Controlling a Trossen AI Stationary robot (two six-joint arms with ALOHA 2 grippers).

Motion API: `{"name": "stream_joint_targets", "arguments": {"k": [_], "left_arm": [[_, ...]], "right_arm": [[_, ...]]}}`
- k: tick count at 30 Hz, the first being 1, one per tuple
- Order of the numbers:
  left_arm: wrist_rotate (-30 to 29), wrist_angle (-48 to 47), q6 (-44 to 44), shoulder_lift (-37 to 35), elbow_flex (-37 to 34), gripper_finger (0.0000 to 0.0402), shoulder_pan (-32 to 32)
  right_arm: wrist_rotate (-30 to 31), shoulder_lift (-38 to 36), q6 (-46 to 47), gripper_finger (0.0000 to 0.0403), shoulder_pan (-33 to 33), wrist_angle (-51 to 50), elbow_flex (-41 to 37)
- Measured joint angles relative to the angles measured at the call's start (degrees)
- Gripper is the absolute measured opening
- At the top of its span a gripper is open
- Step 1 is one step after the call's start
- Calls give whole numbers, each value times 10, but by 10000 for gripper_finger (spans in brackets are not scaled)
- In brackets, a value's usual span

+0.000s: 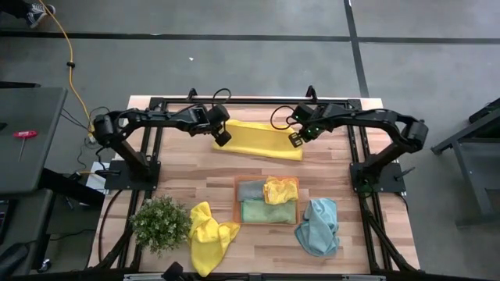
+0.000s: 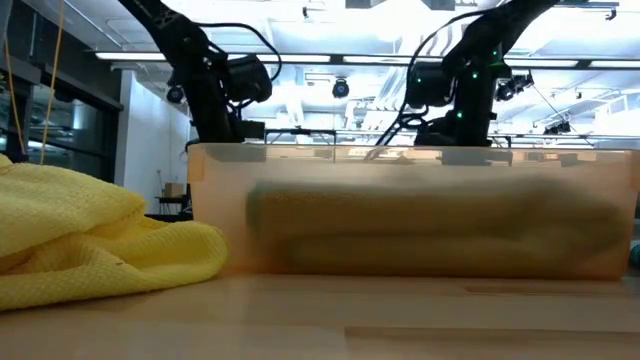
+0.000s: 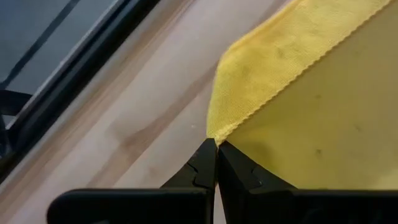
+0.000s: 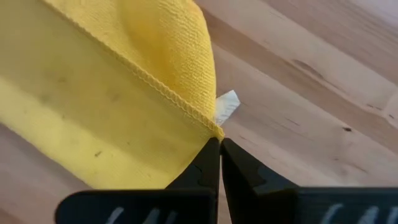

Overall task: Fold microfiber towels
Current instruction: Fold the right yellow microfiber towel

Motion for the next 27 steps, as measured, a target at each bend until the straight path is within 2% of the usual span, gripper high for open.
{"name": "stream_joint_targets", "arguments": {"k": [7,19,23,27], "left_arm": [[-54,40,25,26,0,1,1],[-81,72,58,49,0,12,4],[-88,80,76,49,0,47,10],[-93,77,90,49,3,92,22]], "right_arm": [[21,1,28,0,-2,12,0],[41,1,57,2,-4,16,0],[45,1,56,30,-4,17,0],[62,1,39,90,-4,17,0]]}}
